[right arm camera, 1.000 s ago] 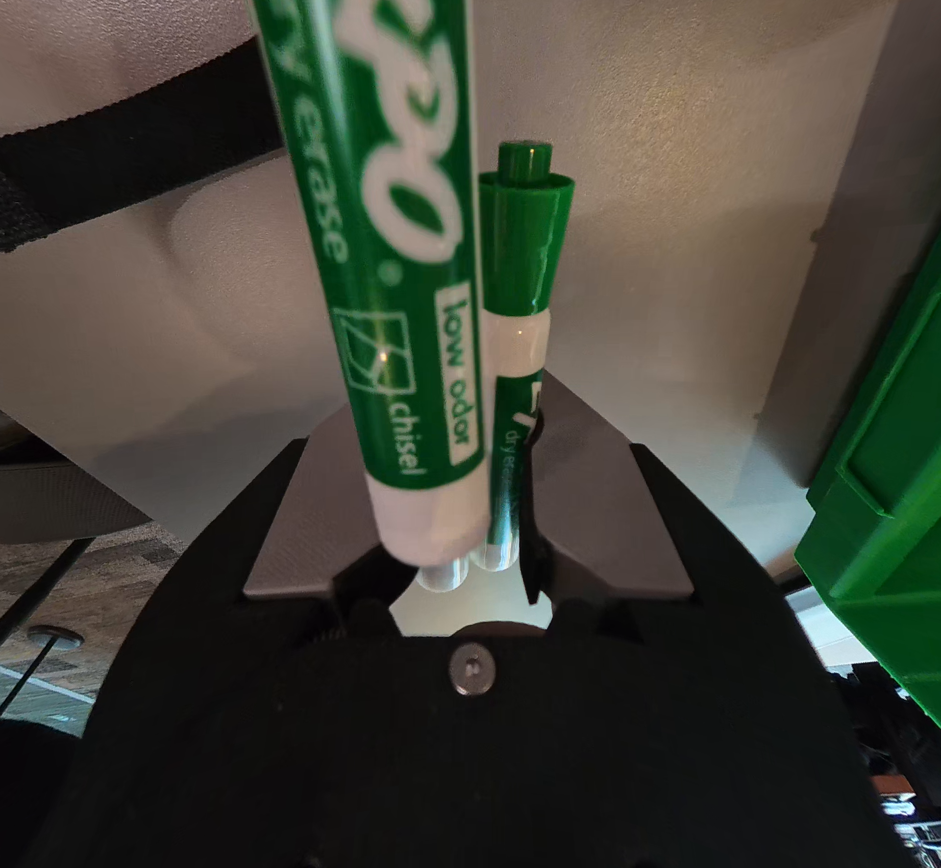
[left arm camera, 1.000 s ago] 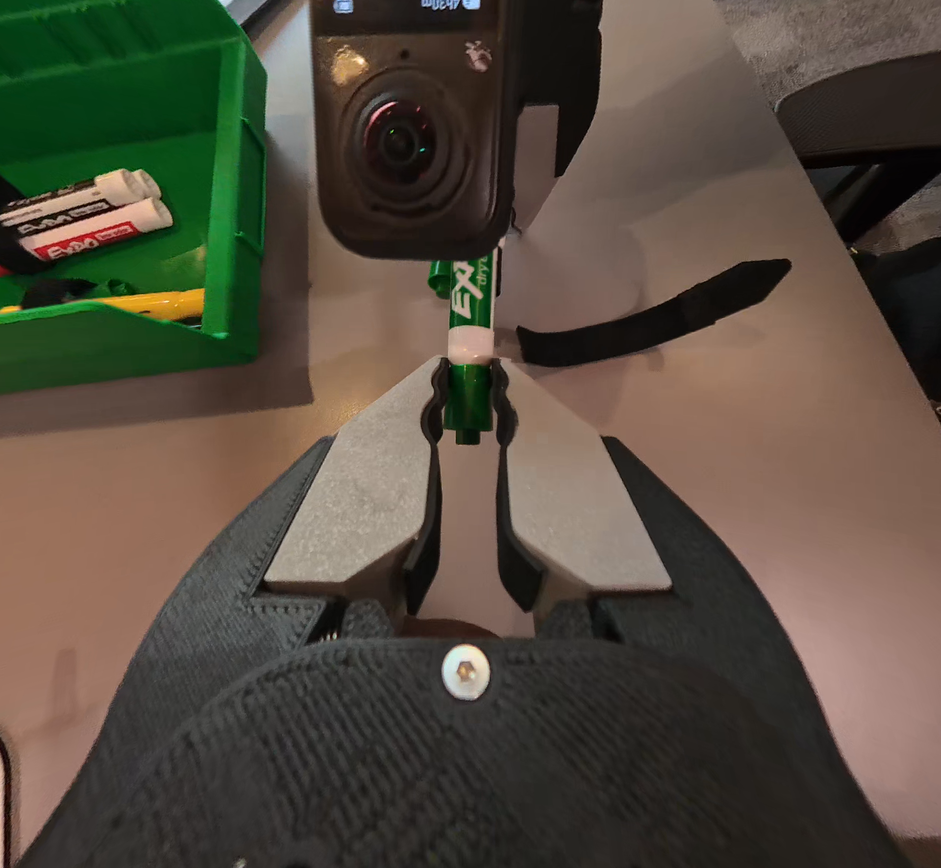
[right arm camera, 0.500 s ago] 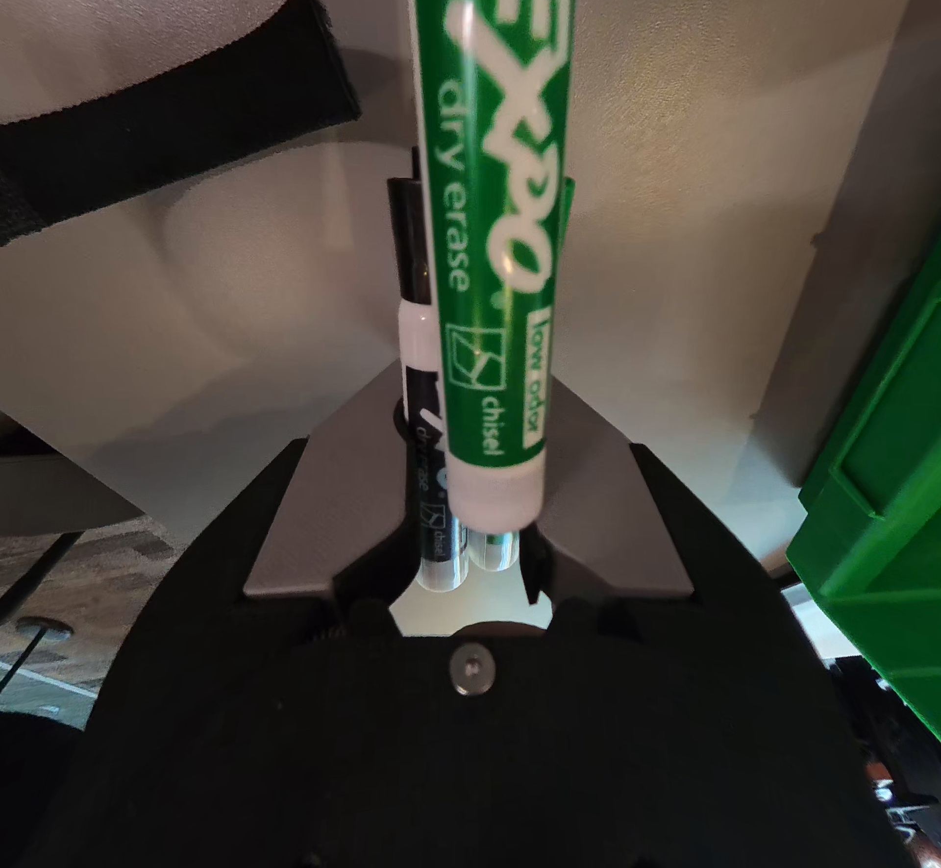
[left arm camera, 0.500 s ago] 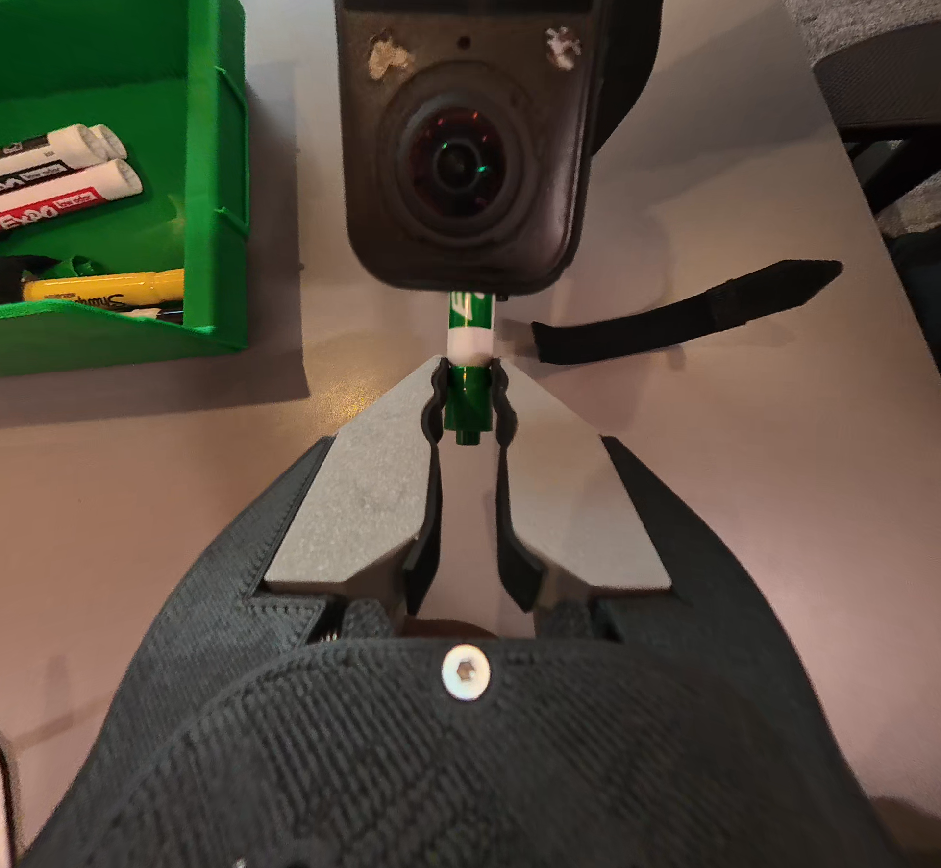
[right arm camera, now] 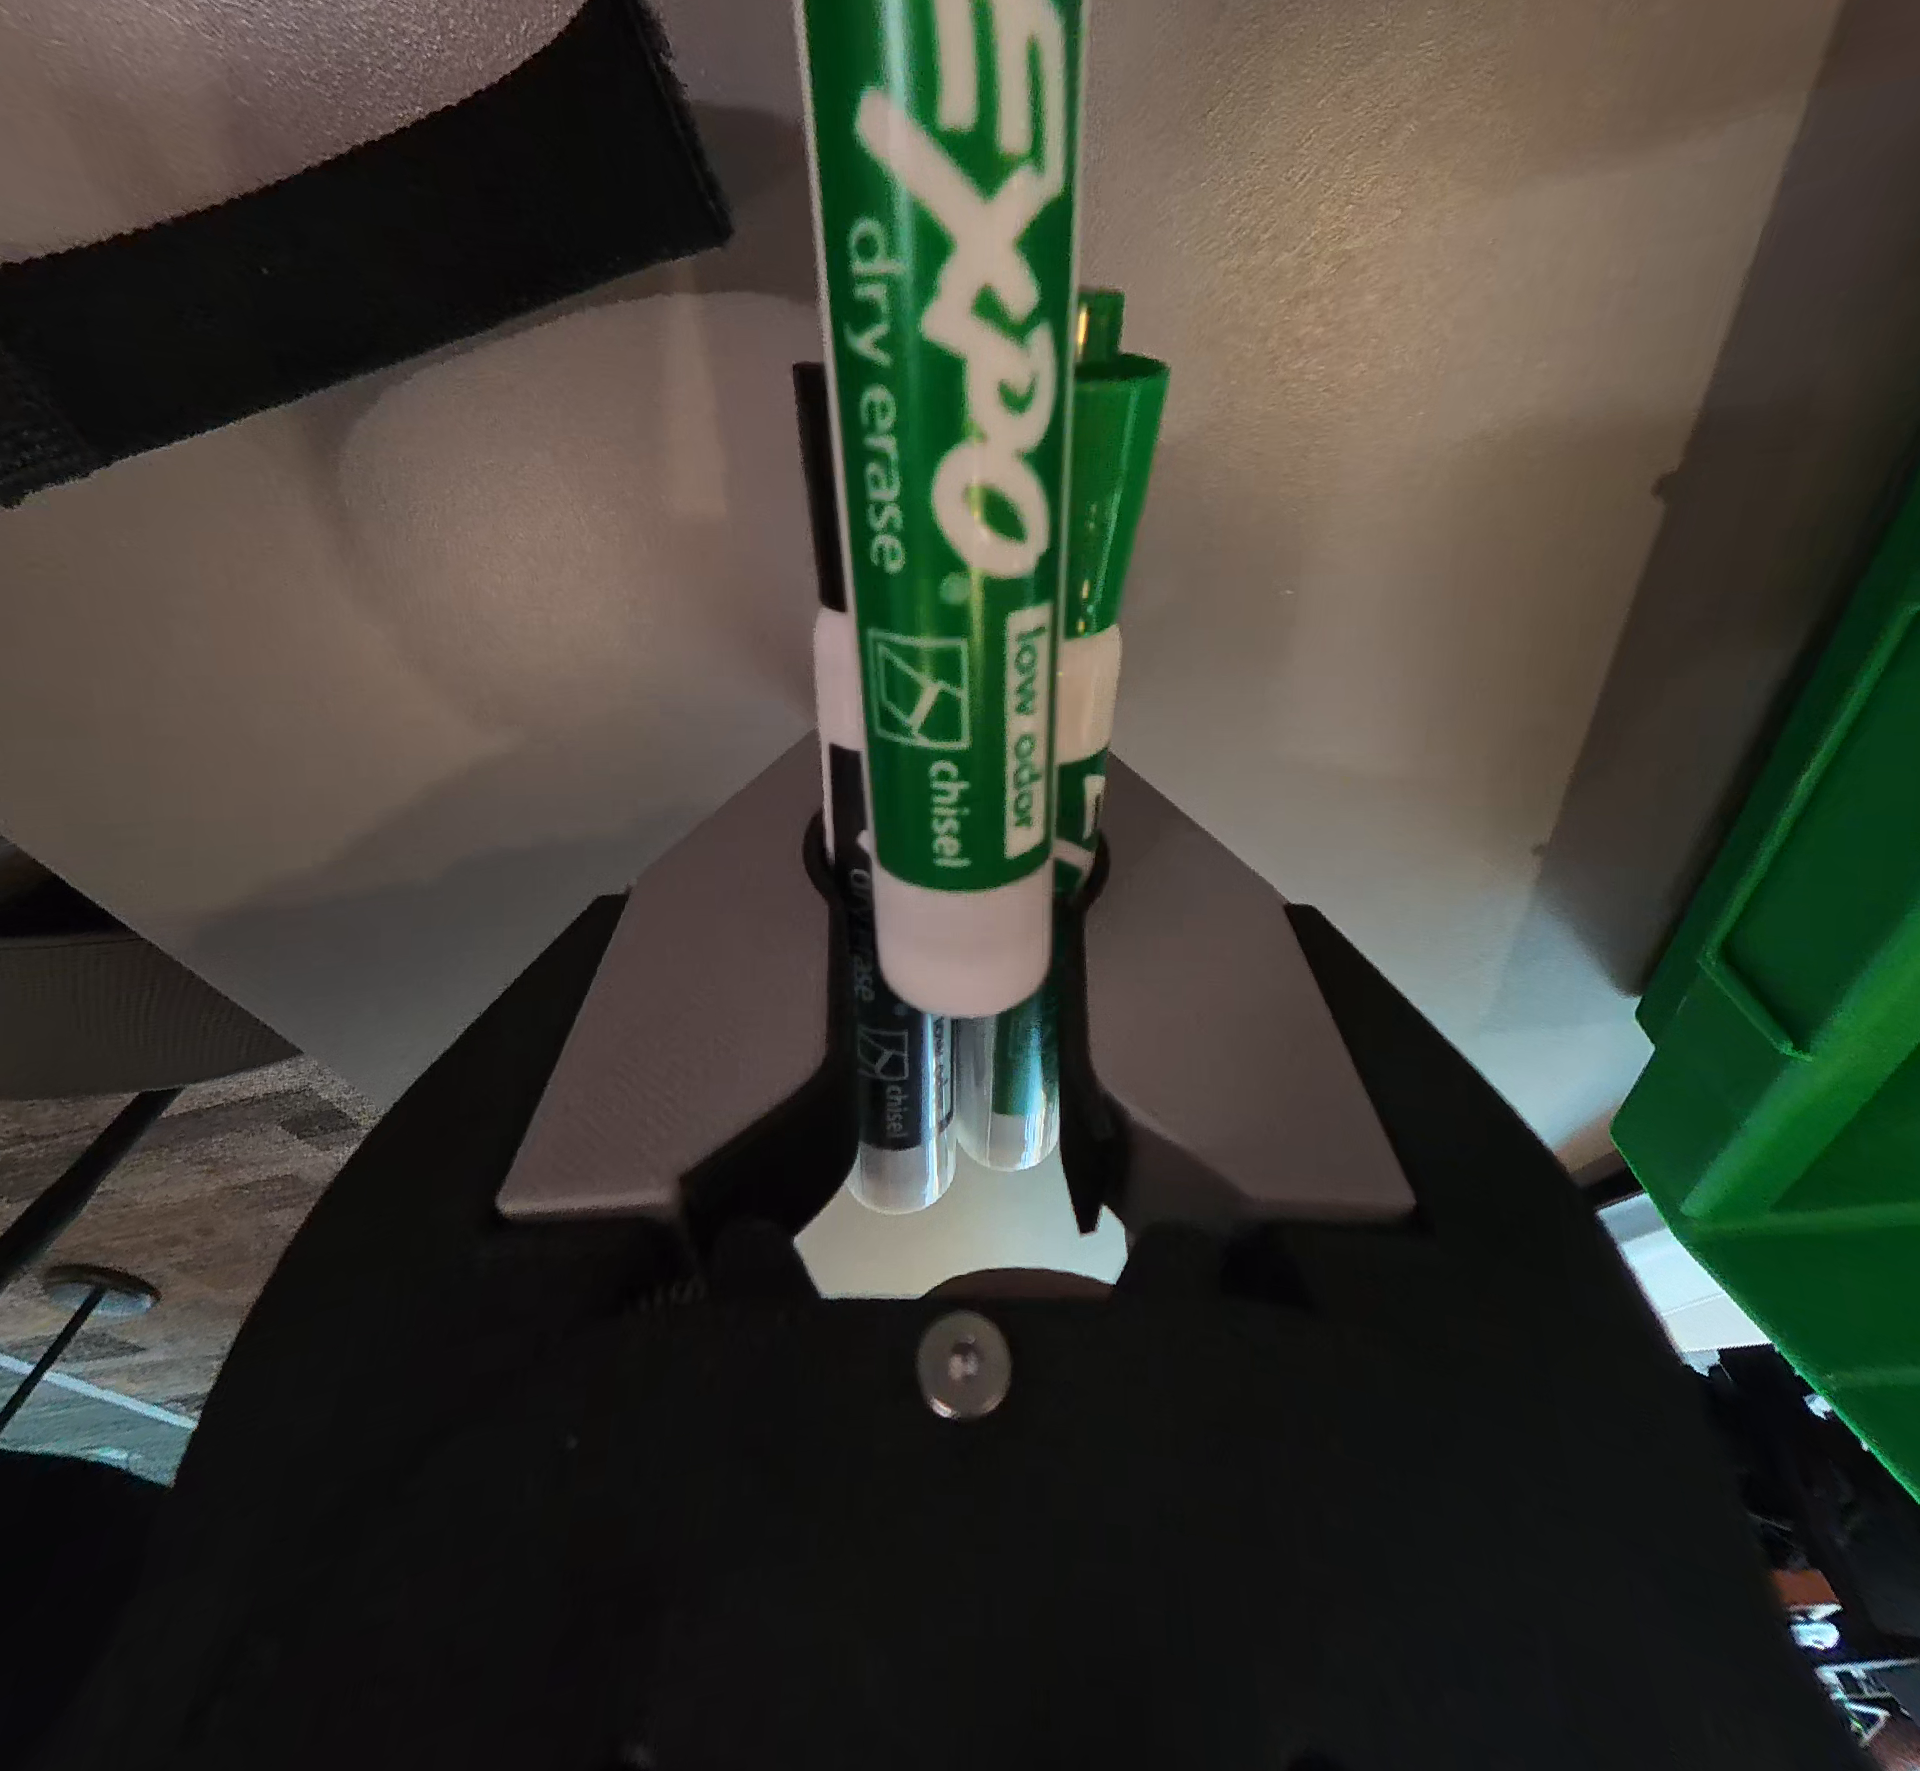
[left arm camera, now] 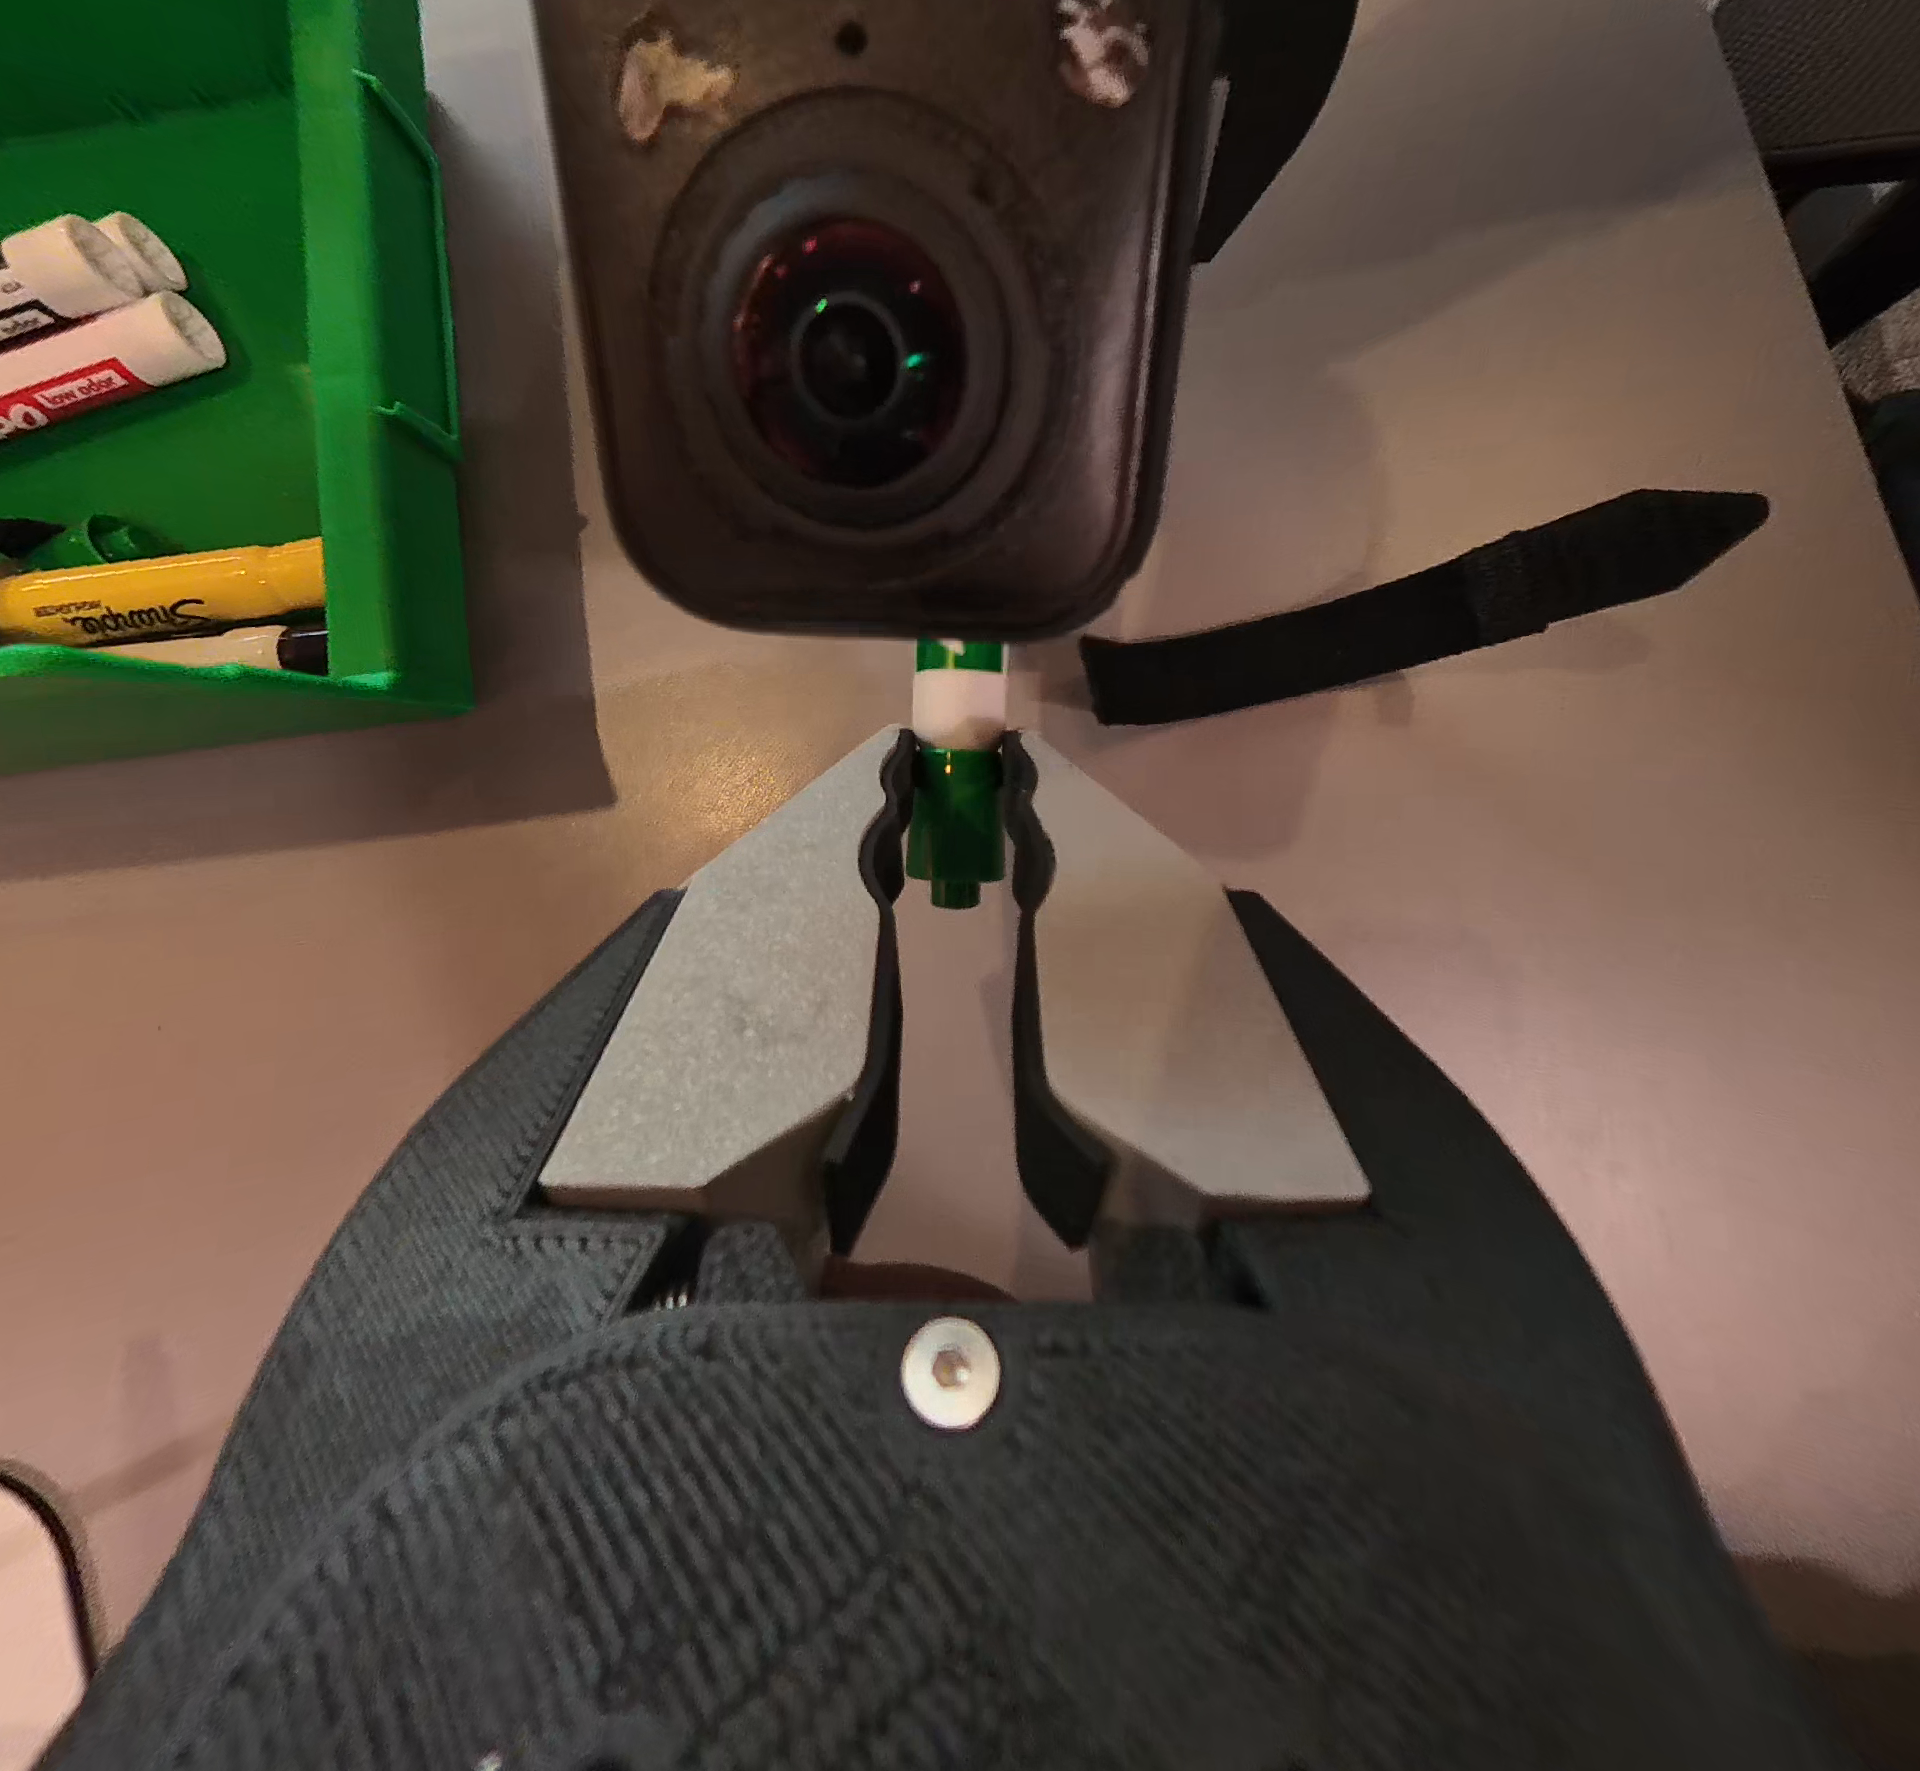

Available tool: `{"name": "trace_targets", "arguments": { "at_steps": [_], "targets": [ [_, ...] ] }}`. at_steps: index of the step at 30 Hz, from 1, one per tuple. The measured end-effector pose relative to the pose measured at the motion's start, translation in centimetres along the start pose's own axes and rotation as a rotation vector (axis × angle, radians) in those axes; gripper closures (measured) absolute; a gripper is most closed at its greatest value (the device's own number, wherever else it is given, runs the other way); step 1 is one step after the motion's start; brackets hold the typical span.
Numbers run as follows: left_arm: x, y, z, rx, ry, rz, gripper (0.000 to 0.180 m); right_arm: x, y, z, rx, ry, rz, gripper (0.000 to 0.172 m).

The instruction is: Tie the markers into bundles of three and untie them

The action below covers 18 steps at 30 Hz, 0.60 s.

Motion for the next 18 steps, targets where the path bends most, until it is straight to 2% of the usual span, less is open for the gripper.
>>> {"name": "trace_targets", "arguments": {
  "at_steps": [18],
  "targets": [
    [-2.4, 0.1, 2.6, -0.04, -0.001, -0.011, 0.166, 0.0, 0.0, -0.1, -0.017, 0.027, 0.006, 0.135]
  ]
}}
Point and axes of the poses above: each gripper's, where its closed fingertips meet, x back along the fingers, z out of its top, y = z × x across the jaws, the point moved 5 cm from there along x, back along the fingers, and after that the axes turned 11 degrees about y, right-handed, at the moved point
